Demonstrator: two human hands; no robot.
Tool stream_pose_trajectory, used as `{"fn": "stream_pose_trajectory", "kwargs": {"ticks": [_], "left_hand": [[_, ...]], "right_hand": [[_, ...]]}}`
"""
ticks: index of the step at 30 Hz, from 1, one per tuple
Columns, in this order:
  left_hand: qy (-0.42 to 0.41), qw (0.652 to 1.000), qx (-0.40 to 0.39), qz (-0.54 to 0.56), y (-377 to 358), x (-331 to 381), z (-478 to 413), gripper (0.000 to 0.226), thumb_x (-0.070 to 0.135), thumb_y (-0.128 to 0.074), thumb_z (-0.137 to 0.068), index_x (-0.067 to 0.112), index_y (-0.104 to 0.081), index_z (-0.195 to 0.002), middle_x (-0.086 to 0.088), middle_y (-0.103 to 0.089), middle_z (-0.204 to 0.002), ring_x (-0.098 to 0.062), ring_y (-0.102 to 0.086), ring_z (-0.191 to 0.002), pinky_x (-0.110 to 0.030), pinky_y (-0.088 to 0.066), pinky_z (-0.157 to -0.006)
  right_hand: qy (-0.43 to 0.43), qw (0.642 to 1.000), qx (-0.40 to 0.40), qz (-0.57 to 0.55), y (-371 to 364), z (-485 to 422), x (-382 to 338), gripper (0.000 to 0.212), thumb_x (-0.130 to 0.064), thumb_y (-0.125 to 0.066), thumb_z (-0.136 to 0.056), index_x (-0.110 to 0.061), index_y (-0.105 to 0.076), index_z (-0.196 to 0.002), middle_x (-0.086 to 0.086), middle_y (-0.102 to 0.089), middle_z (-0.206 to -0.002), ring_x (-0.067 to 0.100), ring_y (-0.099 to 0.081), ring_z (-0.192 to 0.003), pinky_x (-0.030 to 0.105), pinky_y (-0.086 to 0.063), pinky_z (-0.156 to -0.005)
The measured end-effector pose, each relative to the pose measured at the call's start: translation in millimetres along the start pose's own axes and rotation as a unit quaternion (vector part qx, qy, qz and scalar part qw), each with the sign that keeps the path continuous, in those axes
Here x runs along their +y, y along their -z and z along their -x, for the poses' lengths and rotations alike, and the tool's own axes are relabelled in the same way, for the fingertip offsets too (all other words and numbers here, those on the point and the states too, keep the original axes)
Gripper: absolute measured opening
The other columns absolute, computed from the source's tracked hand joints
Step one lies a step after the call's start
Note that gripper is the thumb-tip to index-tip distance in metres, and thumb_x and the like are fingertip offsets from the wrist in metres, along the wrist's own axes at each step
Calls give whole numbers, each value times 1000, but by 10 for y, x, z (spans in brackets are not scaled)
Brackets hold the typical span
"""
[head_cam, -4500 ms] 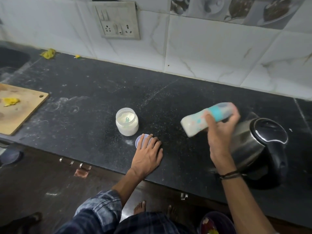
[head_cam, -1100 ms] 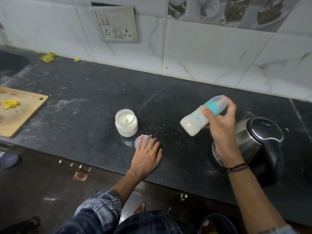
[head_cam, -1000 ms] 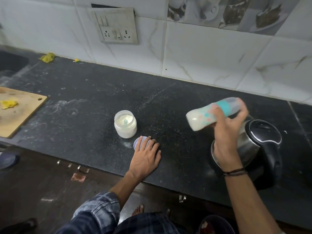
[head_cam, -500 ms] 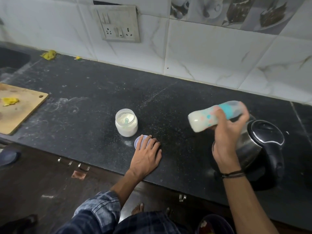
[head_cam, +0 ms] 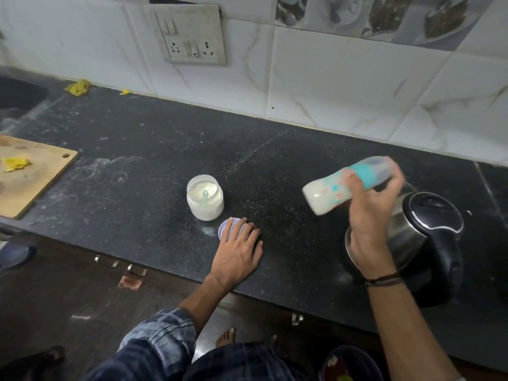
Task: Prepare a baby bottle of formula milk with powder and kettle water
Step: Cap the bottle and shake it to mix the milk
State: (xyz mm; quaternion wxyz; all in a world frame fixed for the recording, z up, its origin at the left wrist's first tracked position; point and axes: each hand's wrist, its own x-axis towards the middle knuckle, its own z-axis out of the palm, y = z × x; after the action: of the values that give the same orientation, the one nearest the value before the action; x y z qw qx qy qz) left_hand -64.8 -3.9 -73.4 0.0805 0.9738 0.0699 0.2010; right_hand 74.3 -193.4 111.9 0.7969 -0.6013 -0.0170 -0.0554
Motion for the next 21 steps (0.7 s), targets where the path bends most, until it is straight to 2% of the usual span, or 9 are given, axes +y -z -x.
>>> {"fn": "stream_pose_trajectory", "kwargs": {"ticks": [2,4,6,10,12,14,18,21], "left_hand": [[4,1000,-3,-2,10,8,8,34,38,-49,-104,17,-71,-120,-3,-65,-128,-29,-54,-133,-51,-28,-124],[0,1000,-8,-6,27,1,18,34,38,-49,-105,17,-71,-120,-3,-65,-128,-29,-55,-133,-53,-31,-124],[-1,1000,-12,-6,45,7,10,34,38,-49,-105,17,-71,-120,-3,-65,-128,-29,-55,-133,-54,-33,-123],[5,1000,-17,-7,64,24,0,32,37,-50,-105,17,-70,-120,-2,-64,-127,-29,-55,-133,-54,-33,-123],[2,1000,-18,-5,72,20,12,32,37,-51,-105,17,-70,-120,-2,-64,-127,-29,-55,-133,-54,-33,-123],[0,1000,-18,0,79,19,5,33,37,-50,-105,17,-70,-121,-3,-65,-127,-29,-55,-133,-55,-33,-123],[6,1000,-15,1,81,26,-4,31,36,-52,-105,17,-70,-120,-2,-64,-127,-29,-55,-133,-55,-32,-123],[0,1000,-13,2,71,16,6,32,36,-49,-105,16,-70,-119,-2,-64,-126,-29,-54,-133,-55,-32,-123]], "right_hand": [[14,998,49,-30,6,-48,-33,68,-27,-82,-84,-26,-40,-138,3,-66,-122,16,-76,-101,35,-61,-72],[-1,1000,10,9,-18,-40,-47,68,-27,-82,-84,-24,-40,-138,3,-67,-119,15,-76,-97,31,-61,-65],[-22,998,-34,42,10,-24,-4,64,-24,-82,-82,-29,-45,-134,2,-69,-113,13,-76,-91,29,-60,-63],[-7,997,67,-35,-17,-55,-67,74,-35,-82,-79,-27,-39,-138,8,-62,-129,14,-75,-102,32,-61,-68],[-30,999,22,5,-57,-28,-81,70,-37,-83,-75,-32,-43,-132,8,-64,-126,15,-76,-98,31,-61,-64],[-26,999,-22,30,-48,1,-58,65,-30,-83,-76,-34,-46,-130,5,-68,-117,13,-76,-92,30,-61,-65],[9,997,70,-43,-40,-59,-117,64,-30,-81,-82,-32,-42,-132,6,-66,-124,17,-76,-101,33,-61,-67],[-16,999,-14,28,-44,-41,-100,62,-25,-81,-80,-31,-46,-131,5,-68,-120,15,-76,-95,28,-60,-65]]}}
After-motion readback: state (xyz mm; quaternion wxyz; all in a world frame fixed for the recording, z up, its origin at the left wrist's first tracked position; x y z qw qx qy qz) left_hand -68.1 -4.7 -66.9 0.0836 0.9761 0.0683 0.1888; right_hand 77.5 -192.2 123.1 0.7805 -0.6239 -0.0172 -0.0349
